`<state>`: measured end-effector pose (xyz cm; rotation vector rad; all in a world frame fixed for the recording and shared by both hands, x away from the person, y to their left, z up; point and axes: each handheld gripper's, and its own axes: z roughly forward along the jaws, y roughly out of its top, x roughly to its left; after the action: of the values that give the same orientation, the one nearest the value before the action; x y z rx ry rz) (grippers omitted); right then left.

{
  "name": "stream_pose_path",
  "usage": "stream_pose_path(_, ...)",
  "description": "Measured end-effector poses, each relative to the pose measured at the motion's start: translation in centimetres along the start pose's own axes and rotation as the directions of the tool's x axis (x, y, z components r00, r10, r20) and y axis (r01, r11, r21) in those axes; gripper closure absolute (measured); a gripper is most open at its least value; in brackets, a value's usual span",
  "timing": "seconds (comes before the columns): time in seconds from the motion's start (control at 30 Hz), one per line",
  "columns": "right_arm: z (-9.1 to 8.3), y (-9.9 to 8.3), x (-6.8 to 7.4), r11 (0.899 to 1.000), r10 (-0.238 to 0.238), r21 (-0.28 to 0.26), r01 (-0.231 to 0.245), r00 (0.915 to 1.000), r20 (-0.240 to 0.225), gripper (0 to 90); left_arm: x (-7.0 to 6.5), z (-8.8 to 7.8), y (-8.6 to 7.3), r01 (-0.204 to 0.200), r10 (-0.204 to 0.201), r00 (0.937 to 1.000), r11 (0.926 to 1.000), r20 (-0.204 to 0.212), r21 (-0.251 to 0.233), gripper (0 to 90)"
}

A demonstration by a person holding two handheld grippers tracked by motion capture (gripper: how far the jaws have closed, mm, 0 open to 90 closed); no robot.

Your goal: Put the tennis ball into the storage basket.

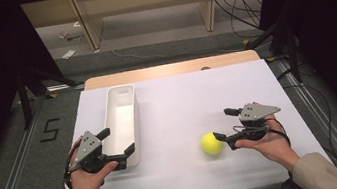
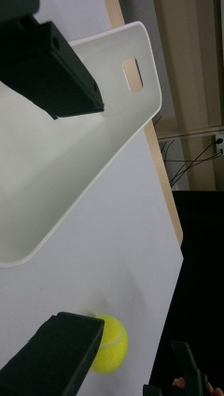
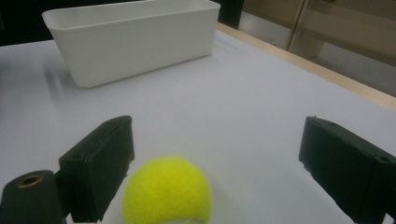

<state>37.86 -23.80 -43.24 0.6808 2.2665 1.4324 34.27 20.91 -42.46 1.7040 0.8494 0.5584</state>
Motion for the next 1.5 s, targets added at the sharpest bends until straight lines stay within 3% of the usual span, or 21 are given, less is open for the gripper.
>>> stream_pose_path(0.47, 2.0, -0.4, 0.4, 0.995, -0.014, 0.101, 0.019, 0.9988, -0.048, 11.4, 0.0, 0.0, 0.0, 0.001, -0.001, 1.0, 1.0, 0.001, -0.001, 0.0)
stream_pose_path(0.9, 3.6, -1.1, 0.9, 0.974, -0.035, 0.219, 0.055, 0.995, -0.093, 11.7, 0.0, 0.0, 0.0, 0.0, 0.0, 1.0, 1.0, 0.001, 0.0, 0.0)
stream_pose_path(1.5, 4.6, -1.5, 1.3, 0.95, -0.047, 0.301, 0.082, 0.9912, -0.124, 11.8, 0.0, 0.0, 0.0, 0.0, 0.0, 1.0, 1.0, 0.0, -0.001, 0.0)
